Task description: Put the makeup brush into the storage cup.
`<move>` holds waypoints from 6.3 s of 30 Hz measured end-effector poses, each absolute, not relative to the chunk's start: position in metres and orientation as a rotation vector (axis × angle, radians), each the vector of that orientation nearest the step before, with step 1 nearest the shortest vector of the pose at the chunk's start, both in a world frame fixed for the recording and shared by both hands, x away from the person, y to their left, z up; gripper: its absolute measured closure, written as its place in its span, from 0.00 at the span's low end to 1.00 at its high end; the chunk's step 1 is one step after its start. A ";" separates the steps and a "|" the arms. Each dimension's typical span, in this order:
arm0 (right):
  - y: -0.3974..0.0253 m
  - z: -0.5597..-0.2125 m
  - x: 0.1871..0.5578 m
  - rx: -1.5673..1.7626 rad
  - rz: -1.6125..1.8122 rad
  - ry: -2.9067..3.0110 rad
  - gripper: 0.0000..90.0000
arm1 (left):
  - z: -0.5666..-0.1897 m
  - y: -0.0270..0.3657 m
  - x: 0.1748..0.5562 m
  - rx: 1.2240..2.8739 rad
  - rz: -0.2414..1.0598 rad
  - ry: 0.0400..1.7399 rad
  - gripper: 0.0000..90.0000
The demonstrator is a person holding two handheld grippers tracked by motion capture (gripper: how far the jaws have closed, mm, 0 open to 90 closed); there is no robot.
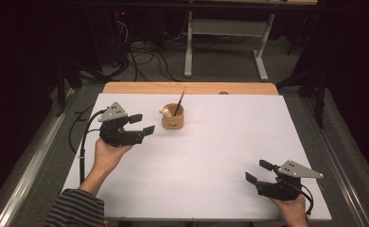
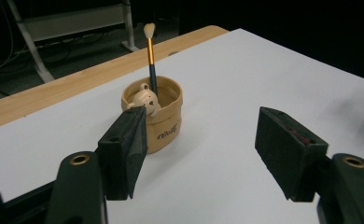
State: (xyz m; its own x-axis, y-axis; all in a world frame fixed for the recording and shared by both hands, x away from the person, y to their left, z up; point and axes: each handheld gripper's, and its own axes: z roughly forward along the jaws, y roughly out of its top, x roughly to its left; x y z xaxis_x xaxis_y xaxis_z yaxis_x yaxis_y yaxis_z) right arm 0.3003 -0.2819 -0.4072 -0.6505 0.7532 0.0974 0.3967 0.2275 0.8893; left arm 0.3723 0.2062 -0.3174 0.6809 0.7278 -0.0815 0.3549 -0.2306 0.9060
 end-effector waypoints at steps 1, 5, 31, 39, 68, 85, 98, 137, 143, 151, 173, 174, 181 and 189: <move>-0.282 -0.407 0.300 1.069 1.395 2.154 0.29 | -0.318 0.207 0.372 1.837 0.440 0.856 0.39; -0.282 -0.407 0.300 1.072 1.395 2.153 0.29 | -0.320 0.209 0.369 1.838 0.431 0.859 0.38; -0.281 -0.408 0.302 1.077 1.394 2.158 0.29 | -0.325 0.225 0.348 1.798 0.400 0.869 0.38; -0.282 -0.408 0.302 1.074 1.396 2.157 0.29 | -0.327 0.230 0.341 1.791 0.392 0.874 0.38; -0.281 -0.408 0.301 1.073 1.392 2.155 0.29 | -0.339 0.241 0.314 1.767 0.369 0.883 0.38; -0.281 -0.408 0.302 1.073 1.390 2.155 0.29 | -0.352 0.243 0.305 1.739 0.305 0.895 0.37; -0.281 -0.408 0.301 1.077 1.388 2.156 0.29 | -0.363 0.245 0.303 1.714 0.297 0.923 0.36; -0.282 -0.408 0.302 1.086 1.391 2.155 0.29 | -0.391 0.236 0.313 1.738 0.287 0.949 0.37; -0.282 -0.408 0.302 1.085 1.391 2.155 0.29 | -0.394 0.238 0.314 1.730 0.291 0.966 0.37; -0.282 -0.408 0.302 1.085 1.387 2.158 0.29 | -0.397 0.238 0.315 1.721 0.300 0.971 0.37; -0.282 -0.409 0.302 1.085 1.382 2.154 0.29 | -0.409 0.235 0.315 1.724 0.327 0.982 0.34; -0.282 -0.409 0.303 1.084 1.380 2.154 0.29 | -0.409 0.235 0.315 1.722 0.327 0.983 0.34; -0.281 -0.409 0.302 1.089 1.373 2.154 0.29 | -0.411 0.236 0.313 1.714 0.339 0.994 0.33; -0.282 -0.409 0.303 1.096 1.371 2.151 0.29 | -0.410 0.238 0.312 1.703 0.348 0.996 0.33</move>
State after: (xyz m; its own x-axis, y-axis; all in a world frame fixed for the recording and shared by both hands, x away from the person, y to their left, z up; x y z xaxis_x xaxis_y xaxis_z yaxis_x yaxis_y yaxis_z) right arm 0.3032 -0.2817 -0.4093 -0.6329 0.7677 0.1004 0.4151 0.2269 0.8810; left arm 0.3117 0.2375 -0.4101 0.6065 0.7573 -0.2421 0.4420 -0.0681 0.8944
